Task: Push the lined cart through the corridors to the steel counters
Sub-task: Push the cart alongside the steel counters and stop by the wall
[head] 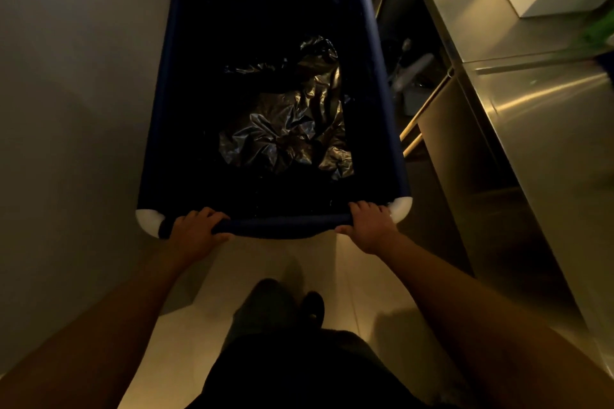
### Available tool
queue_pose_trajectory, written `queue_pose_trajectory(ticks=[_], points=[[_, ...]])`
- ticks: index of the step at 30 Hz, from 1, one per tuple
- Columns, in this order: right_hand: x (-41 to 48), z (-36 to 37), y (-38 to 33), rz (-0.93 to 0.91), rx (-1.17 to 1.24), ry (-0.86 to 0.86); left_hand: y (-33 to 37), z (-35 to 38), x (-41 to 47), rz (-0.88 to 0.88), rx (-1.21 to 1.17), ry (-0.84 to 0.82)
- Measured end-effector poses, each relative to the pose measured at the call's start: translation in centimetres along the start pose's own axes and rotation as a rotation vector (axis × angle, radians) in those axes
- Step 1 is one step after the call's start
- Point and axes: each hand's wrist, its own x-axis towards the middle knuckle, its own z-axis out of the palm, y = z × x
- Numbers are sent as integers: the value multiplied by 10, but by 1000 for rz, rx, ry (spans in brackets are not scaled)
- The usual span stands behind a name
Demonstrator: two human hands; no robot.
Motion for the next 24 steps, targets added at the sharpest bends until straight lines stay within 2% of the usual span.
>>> queue_pose_trajectory(ticks=[12,24], points=[[92,-65,17,-43,20,34,0,-47,79,-7,-21,82],[185,-138,18,-55,-40,-38,-4,-97,153,-41,-68,129]])
